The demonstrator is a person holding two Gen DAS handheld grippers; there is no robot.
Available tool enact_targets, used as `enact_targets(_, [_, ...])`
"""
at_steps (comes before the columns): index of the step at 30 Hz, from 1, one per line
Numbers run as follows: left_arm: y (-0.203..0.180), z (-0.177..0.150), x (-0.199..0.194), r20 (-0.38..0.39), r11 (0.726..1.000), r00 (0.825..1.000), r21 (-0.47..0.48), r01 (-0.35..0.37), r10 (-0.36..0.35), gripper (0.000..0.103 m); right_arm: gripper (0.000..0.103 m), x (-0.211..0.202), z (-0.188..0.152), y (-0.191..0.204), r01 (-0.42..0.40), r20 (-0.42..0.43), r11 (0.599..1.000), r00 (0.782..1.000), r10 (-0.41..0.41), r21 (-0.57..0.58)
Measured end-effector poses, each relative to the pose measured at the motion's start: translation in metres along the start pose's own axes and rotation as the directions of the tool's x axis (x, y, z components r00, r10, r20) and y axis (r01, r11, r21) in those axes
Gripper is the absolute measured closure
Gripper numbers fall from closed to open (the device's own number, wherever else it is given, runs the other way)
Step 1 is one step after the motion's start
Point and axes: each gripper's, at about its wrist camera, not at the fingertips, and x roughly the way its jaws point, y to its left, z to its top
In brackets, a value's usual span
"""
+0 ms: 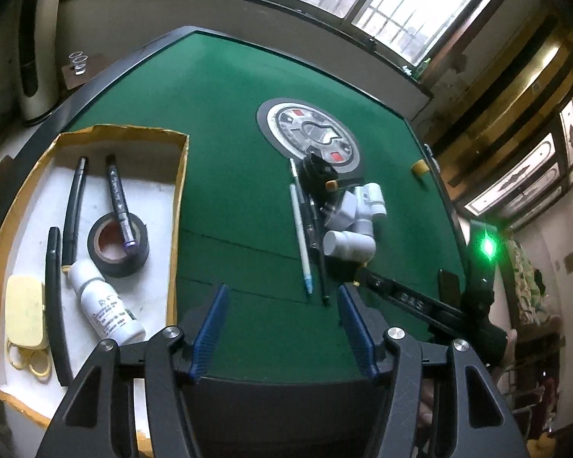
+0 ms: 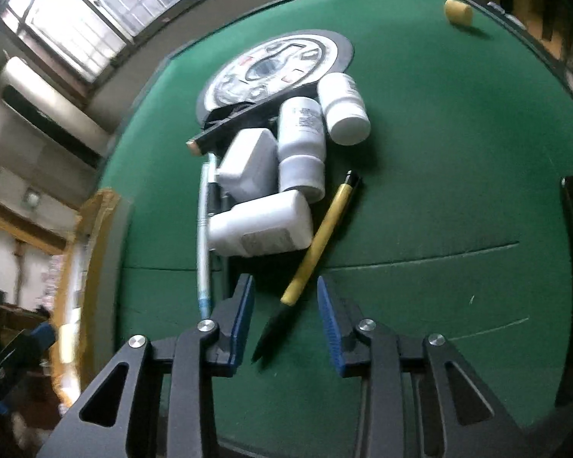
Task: Organize rigid objects
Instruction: 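Move both grippers back toward the remaining table objects, then grasp a white pill bottle with the left gripper while the right grasps the yellow pencil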
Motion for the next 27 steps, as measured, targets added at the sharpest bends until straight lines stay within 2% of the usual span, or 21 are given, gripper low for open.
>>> enact_targets(3, [0.001, -0.001, 0.004, -0.014, 1.000, 1.000, -0.003, -0.004, 0.004, 0.041, 0.072, 0.006, -0.001, 0.005, 0.070, 0.006, 0.998, 0.998, -0.070, 0.012])
enact_targets(6, [-0.001, -0.002, 0.007, -0.024, 1.000, 1.000, 0.003, -0.004, 0.004, 0.041, 0.084, 0.008, -0.005, 0.013, 0.176, 0.031, 0.984, 0.984, -0.175, -0.032])
enact_targets(9, [-0.007, 0.000, 0.011, -0.032, 1.000, 0.999, 0.018, 0.001, 0.000, 0.041, 0.085, 0.002, -0.012, 0.010, 0.195, 0.033, 0.980, 0.980, -0.194, -0.046])
enact_targets(16, [-0.043, 0.006, 0.036, -0.067, 0.991, 0.998, 0.131, -0.002, 0.011, 0.041, 0.094, -0.024, -0.022, -0.032, 0.201, 0.015, 0.980, 0.979, -0.201, 0.008])
enact_targets(18, [-0.055, 0.009, 0.044, -0.072, 0.986, 0.997, 0.166, -0.005, 0.017, 0.041, 0.096, -0.029, -0.022, -0.043, 0.178, 0.017, 0.984, 0.984, -0.178, 0.006])
enact_targets(19, [-0.060, 0.011, 0.048, -0.071, 0.984, 0.997, 0.179, -0.010, 0.023, 0.041, 0.102, -0.031, -0.022, -0.046, 0.171, 0.021, 0.985, 0.985, -0.171, -0.002])
enact_targets(21, [-0.073, 0.015, 0.058, -0.077, 0.977, 0.997, 0.211, -0.008, 0.024, 0.041, 0.103, -0.035, -0.021, -0.053, 0.192, 0.036, 0.981, 0.981, -0.192, -0.008])
enact_targets(27, [-0.107, 0.034, 0.097, -0.101, 0.954, 0.995, 0.300, 0.011, 0.020, 0.041, 0.103, -0.043, -0.017, -0.073, 0.030, 0.035, 0.999, 0.999, -0.031, 0.042])
